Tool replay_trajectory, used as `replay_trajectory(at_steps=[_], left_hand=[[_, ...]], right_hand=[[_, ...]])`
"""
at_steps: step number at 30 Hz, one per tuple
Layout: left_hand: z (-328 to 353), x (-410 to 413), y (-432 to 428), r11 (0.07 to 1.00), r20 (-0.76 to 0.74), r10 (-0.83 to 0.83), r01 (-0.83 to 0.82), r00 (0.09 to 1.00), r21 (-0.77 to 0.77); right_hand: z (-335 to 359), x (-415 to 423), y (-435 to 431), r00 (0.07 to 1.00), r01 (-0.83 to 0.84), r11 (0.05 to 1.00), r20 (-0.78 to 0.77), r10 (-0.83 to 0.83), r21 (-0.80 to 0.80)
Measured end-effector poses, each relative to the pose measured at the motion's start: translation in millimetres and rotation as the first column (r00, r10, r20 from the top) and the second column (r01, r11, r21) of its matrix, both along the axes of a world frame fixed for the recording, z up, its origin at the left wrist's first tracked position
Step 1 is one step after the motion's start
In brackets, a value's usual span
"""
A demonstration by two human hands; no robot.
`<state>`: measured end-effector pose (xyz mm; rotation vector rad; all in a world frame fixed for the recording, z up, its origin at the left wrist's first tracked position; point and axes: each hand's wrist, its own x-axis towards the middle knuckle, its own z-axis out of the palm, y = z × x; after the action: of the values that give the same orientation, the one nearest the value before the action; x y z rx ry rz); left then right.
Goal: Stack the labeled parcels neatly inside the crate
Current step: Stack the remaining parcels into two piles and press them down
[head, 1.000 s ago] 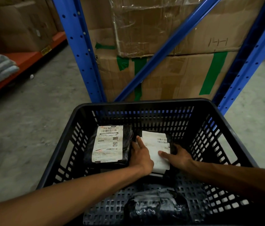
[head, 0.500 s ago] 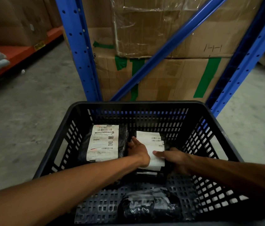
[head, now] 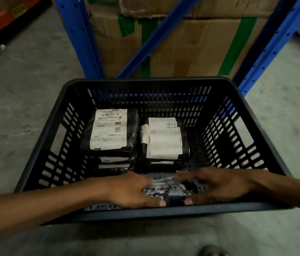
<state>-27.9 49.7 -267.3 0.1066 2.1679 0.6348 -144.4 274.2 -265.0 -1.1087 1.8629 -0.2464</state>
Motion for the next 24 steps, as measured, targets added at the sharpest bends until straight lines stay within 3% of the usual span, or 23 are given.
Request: replay_trajectory(at_steps=[3, 8, 12, 14, 15, 17, 19, 21, 24], left_hand=[[-20.6, 1.4, -15.9, 1.000, 0.003, 0.000, 0.000, 1.000, 0.018], [-32.6, 5.6, -18.8, 0.996, 0.006, 0.056, -0.056, 0.998, 0.074], [-9.2, -7.1, -22.7, 0.969, -0.012, 0.207, -0.204, 0.978, 0.139], [11.8, -17.8, -26.0, 0.881, -0.003, 0.421, -0.409, 0.907, 0.237], [18.4, -25.9, -29.3, 0.776, 0.028, 0.562, -0.538, 0.827, 0.329], [33.4, -43.0, -33.9, 0.490, 0.196, 0.751, -0.731, 0.631, 0.475], [44.1, -57.7, -32.3, 0.336, 0.362, 0.761, -0.805, 0.538, 0.489], [42.3, -65.8, -21.9, 0.339, 0.322, 0.794, -0.815, 0.516, 0.469], [20.7, -73.6, -7.6, 0.386, 0.095, 0.878, -0.812, 0.469, 0.437]], right_hand=[[-10.5, -1.1, -2.1, 0.996, -0.057, 0.998, 0.071, 0.057, 0.003], [-26.5, -2.3, -5.6, 0.986, -0.121, 0.992, -0.120, 0.117, -0.026], [-9.1, -22.9, 1.7, 0.973, 0.167, 0.983, 0.172, -0.152, -0.073], [11.6, -37.8, 4.9, 0.867, 0.430, 0.893, 0.339, -0.366, -0.136], [19.9, -43.7, 4.0, 0.773, 0.572, 0.807, 0.424, -0.471, -0.147], [29.8, -56.8, -2.1, 0.479, 0.822, 0.569, 0.570, -0.668, -0.024], [34.4, -64.9, -11.9, 0.245, 0.902, 0.406, 0.600, -0.762, 0.147], [33.5, -63.8, -21.3, 0.174, 0.912, 0.360, 0.610, -0.773, 0.196], [25.9, -58.5, -31.6, 0.218, 0.947, 0.313, 0.572, -0.791, 0.072]])
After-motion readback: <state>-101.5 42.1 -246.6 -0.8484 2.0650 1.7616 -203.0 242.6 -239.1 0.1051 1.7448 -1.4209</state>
